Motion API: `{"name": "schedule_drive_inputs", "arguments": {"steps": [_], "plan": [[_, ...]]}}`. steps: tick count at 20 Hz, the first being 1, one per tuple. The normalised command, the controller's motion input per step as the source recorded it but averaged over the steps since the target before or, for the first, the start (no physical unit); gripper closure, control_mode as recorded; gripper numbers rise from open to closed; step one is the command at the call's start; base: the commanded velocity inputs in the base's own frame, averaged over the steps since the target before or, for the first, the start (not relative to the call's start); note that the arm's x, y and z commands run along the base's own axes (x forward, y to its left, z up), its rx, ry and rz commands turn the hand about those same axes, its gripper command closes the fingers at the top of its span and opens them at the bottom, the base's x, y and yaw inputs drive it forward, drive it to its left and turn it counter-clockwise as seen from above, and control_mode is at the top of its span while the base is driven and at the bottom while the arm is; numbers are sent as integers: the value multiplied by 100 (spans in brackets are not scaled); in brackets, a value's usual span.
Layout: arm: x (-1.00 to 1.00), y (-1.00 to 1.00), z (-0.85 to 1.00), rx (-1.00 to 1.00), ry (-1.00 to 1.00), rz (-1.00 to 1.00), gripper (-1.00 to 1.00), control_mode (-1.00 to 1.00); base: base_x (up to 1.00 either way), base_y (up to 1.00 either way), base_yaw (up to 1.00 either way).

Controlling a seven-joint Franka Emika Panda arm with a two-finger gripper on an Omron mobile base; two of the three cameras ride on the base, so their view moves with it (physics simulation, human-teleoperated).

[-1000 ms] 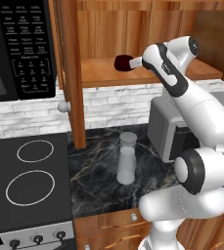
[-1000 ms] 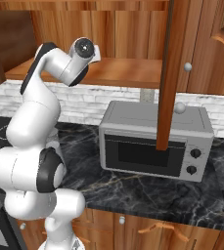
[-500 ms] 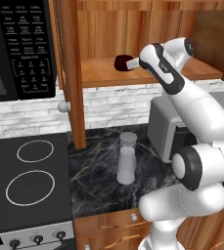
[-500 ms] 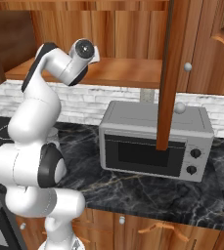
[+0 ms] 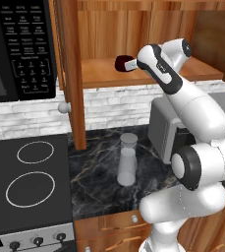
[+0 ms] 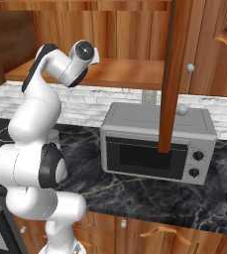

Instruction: There is a tray on the dining counter. Grab the cup, mug, and pitcher and place them on the tray. The pitcher may be placed next to the tray if it cannot fit the tray.

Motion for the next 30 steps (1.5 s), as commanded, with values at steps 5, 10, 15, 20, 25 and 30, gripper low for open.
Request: {"name": "schedule_drive_inputs", "arguments": {"steps": [5, 10, 15, 20, 25, 30], "plan": [[0, 0, 0, 0, 0, 0, -100, -100, 0, 0, 0], [0, 0, 0, 0, 0, 0, -100, -100, 0, 0, 0], [0, 0, 0, 0, 0, 0, 100, -100, 0, 0, 0], [0, 0, 0, 0, 0, 0, 100, -100, 0, 0, 0], [0, 0, 0, 0, 0, 0, 100, -100, 0, 0, 0], [3, 0, 3, 0, 0, 0, 100, -100, 0, 0, 0]]}}
